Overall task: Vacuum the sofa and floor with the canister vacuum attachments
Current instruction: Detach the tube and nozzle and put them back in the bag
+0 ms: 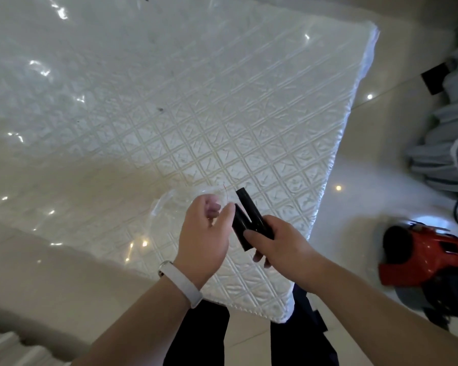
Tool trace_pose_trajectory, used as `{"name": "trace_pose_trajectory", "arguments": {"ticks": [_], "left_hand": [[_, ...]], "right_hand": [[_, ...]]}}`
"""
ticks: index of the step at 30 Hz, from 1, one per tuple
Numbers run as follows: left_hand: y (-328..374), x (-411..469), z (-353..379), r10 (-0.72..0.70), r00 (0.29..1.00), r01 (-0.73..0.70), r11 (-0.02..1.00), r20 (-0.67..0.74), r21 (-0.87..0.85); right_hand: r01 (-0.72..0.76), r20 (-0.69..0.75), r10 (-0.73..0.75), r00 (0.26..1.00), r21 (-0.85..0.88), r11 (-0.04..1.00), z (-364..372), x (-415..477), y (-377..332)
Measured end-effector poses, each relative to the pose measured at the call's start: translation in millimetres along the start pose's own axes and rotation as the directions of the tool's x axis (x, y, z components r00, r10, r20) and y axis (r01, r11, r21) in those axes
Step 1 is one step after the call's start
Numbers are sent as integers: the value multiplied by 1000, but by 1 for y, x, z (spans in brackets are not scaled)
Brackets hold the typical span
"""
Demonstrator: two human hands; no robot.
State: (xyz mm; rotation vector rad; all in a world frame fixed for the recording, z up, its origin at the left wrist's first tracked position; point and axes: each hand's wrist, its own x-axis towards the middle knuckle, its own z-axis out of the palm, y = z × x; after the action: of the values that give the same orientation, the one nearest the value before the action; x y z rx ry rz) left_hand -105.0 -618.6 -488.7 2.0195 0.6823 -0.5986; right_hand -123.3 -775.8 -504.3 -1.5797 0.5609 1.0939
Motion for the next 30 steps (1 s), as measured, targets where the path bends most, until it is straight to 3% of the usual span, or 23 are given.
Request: {"name": "trace_pose_trajectory", "arguments": {"ticks": [2,4,9,16,24,30], "left_hand": [[-8,5,-10,197,979,-179,955,-57,236],[-15,16,-18,337,938,-256,839,-88,481],[-18,43,-30,154,985,-57,709,-76,703],[-28,43,-41,236,964,-123,799,-119,589],[-37,32,-48,236,948,-131,900,-212,416],[-47,23,-50,409,908,-358,870,-92,339]], "right_hand": [[-25,1,25,1000,-16,1000,-4,2,3],[-47,16,47,999,-24,999,-6,4,3],[-81,43,83,996,-48,996,-2,15,-4],[-83,113,91,989,-72,994,14,30,-15],[-148,264,163,951,-74,986,34,28,-23],[-166,286,176,942,-56,984,45,34,-44]]}}
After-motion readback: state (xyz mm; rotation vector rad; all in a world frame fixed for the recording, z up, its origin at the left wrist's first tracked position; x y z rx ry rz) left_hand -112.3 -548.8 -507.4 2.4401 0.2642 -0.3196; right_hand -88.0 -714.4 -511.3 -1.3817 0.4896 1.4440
